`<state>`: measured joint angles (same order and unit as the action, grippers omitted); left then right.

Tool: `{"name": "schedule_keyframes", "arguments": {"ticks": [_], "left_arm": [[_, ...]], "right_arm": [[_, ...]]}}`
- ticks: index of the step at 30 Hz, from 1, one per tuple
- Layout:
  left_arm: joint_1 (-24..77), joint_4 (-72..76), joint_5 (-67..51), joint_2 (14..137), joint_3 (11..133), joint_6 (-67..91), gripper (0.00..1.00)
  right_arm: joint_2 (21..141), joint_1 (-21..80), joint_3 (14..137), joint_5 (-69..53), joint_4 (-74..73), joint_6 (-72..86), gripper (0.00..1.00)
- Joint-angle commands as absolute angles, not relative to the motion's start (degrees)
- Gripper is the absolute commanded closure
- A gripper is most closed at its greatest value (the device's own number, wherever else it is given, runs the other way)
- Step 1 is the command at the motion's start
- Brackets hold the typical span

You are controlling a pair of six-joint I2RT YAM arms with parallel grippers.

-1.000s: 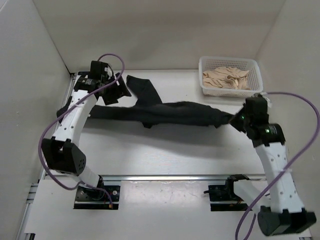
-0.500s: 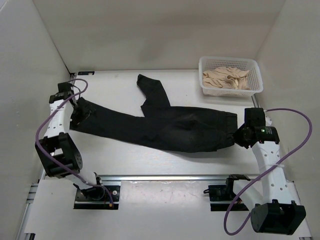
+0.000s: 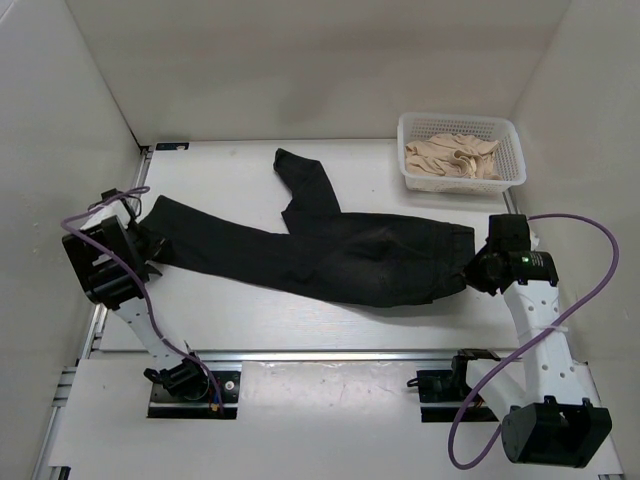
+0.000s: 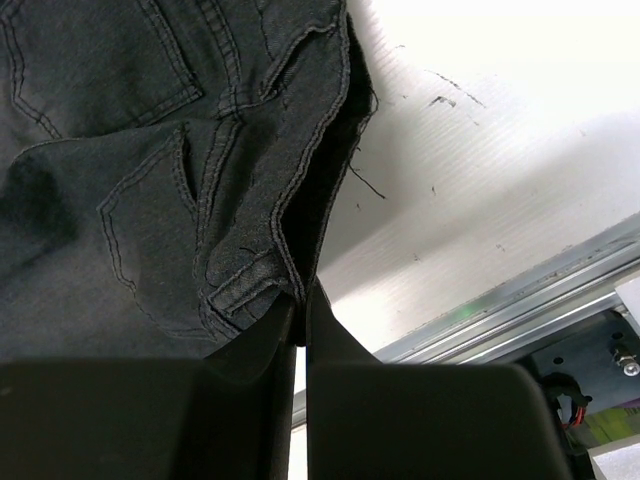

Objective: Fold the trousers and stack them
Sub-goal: Flatten the trousers out

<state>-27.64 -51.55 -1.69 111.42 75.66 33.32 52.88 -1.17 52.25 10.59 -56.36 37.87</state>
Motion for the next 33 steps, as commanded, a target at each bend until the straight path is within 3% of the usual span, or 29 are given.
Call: {"name": "schedule_keyframes", "arguments": {"ticks": [1,5,7,9,10,11,14,24,26,30,31,33], "left_arm": [[-27.33,-49.57,-0.62,113.81,79.71,35.33,0.35],[-27.33,-49.57,-0.09,116.37,82.0,35.33,0.4],[-26.81,-49.57,-0.09,116.89,82.71,35.33,0.49],[-26.28,-50.09,-0.09,115.5,82.18,34.64,0.49],[-26.28,-50.1,-0.09,112.97,81.31,33.93,0.47],[-26.28,-50.1,-0.09,111.2,80.17,33.93,0.35],[-26.28,-48.18,2.01,105.93,75.07,31.55,0.13],[-27.25,-47.11,-0.35,113.71,81.11,33.05,0.12],[-26.64,-47.11,-0.35,115.48,83.05,33.05,0.18],[-25.58,-47.11,0.17,118.99,85.42,33.66,0.63],[-24.79,-47.63,0.18,119.7,86.3,33.66,0.84],[-24.17,-49.82,-0.43,122.33,90.33,34.19,0.9]], "right_arm": [[53.09,-1.49,53.08,9.4,-53.18,36.04,1.0],[51.59,-1.49,54.93,9.4,-52.12,34.37,1.0],[51.59,-1.49,55.55,9.4,-52.12,34.37,1.0],[51.59,-1.49,55.55,9.4,-52.12,33.84,1.0],[51.59,-1.49,55.55,9.4,-52.12,33.84,1.0],[51.59,-1.49,55.55,9.4,-52.64,33.84,1.0],[51.59,-1.49,55.55,9.93,-52.65,33.84,1.0],[51.68,-1.49,53.17,10.02,-50.19,34.37,1.0],[51.68,-1.49,53.17,10.72,-50.19,33.66,1.0],[54.75,-1.49,53.79,11.25,-48.43,33.05,1.0],[55.54,-1.49,54.83,10.21,-47.82,33.74,1.0],[58.35,-1.49,56.95,8.88,-46.68,34.45,1.0]]}}
